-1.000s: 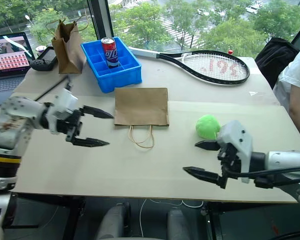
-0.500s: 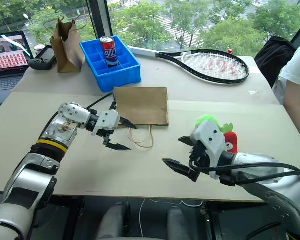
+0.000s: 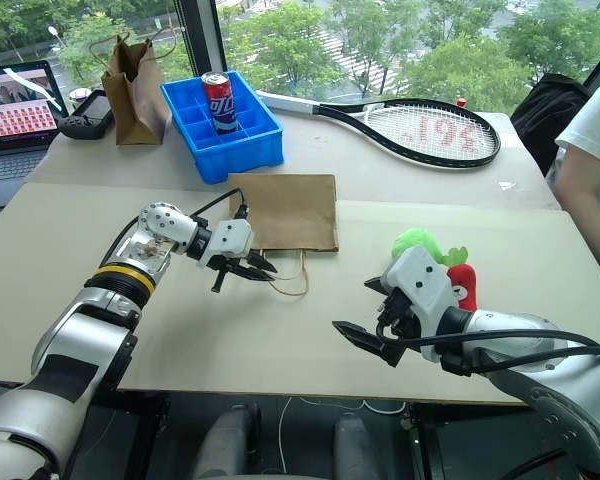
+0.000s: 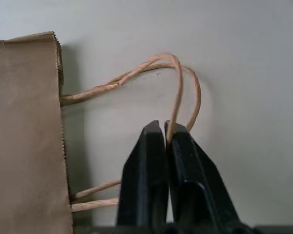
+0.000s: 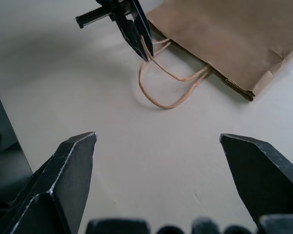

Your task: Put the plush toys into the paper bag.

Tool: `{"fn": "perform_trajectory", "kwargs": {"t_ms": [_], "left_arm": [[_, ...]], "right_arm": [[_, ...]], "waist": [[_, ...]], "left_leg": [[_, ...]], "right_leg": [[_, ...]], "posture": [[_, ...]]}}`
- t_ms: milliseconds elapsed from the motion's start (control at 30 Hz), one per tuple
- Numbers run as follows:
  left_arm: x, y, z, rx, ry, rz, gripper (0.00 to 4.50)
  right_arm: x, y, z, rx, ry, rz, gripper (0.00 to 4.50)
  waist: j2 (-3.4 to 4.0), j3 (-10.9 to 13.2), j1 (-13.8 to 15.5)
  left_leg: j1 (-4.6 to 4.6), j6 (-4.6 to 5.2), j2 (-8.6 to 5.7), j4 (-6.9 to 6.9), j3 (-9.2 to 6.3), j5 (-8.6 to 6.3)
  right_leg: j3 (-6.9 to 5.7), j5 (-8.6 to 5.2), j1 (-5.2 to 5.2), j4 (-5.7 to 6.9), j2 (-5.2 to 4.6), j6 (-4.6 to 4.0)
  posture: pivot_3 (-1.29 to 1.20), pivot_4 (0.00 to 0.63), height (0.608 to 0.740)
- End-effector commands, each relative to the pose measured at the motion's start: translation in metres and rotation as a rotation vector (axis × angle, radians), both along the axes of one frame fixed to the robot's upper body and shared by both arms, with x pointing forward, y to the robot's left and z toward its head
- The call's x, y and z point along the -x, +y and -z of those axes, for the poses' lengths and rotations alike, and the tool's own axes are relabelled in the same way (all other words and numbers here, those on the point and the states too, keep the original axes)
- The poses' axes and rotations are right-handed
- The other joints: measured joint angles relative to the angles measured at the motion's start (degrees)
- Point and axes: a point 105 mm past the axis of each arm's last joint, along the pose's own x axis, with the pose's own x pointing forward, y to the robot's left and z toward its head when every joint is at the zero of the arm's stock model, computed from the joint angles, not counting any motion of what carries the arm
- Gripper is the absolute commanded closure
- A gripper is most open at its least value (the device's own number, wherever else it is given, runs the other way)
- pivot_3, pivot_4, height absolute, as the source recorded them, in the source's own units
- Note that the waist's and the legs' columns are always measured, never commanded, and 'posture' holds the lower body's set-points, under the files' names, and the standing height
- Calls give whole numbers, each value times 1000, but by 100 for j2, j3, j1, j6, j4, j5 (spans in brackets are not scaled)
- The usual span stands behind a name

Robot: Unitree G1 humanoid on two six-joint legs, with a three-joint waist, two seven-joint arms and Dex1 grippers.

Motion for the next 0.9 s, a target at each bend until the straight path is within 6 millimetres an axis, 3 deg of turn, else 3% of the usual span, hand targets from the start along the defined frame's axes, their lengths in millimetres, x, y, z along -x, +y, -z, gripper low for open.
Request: {"fn": "perform_trajectory", "kwargs": {"t_ms": [33, 133, 200, 233, 300, 600, 633, 800, 900], "left_arm": [[0, -22, -58, 258, 93, 15, 4424], [16, -34, -94, 366, 188, 61, 4424], [28, -40, -105, 373, 223, 73, 4424], [33, -42, -107, 372, 238, 71, 4500], [41, -45, -109, 363, 250, 61, 4500], [62, -58, -117, 396, 351, -47, 4500], [62, -58, -116, 397, 352, -54, 4500], [64, -61, -114, 403, 363, -74, 4500], [65, -62, -106, 386, 364, -86, 4500]], "right_arm": [[-1, -3, -3, -9, -30, 21, 0], [0, -2, 5, -44, 9, 36, 0], [-5, -2, 10, -79, 21, 71, 0], [-9, -2, 12, -91, 23, 88, 523], [-14, 0, 15, -116, 19, 117, 949], [-38, 28, 14, -232, -43, 166, 4237], [-39, 31, 13, -235, -51, 158, 4435], [-40, 36, 10, -230, -55, 118, 4435], [-18, 46, 9, -248, 14, -32, 4435]], "waist": [[0, 0, 8], [0, 0, 7], [1, 0, -8], [1, -1, -15], [6, -3, -48], [13, -5, -43], [14, -5, -35], [14, -5, -4], [14, -5, -7]], "left_leg": [[0, 0, 0, 0, 0, 0], [-18, 1, -1, 12, -17, 0], [-18, 1, 0, 13, -23, 1], [-16, 1, -1, 13, -24, 1], [-7, 1, 1, 14, -29, 1], [6, 1, 10, 14, -59, 3], [5, 1, 10, 14, -60, 3], [3, 1, 9, 14, -60, 3], [1, 1, 9, 14, -59, 3]], "right_leg": [[-1, 0, 1, 0, 0, 0], [-14, -1, 0, 1, 0, 2], [-16, -1, 2, 4, 1, 4], [-16, -1, 3, 10, 1, 4], [-17, -2, 5, 15, 7, 4], [-9, 1, 8, 24, 41, -4], [-9, 0, 9, 23, 41, -4], [-9, 0, 8, 21, 41, -5], [-9, 0, 7, 21, 41, -6]], "posture": [[0, 150, 736], [0, 150, 736], [0, 150, 736], [0, 150, 736], [0, 150, 736], [0, 150, 736], [0, 150, 736], [0, 150, 736], [0, 150, 736]]}}
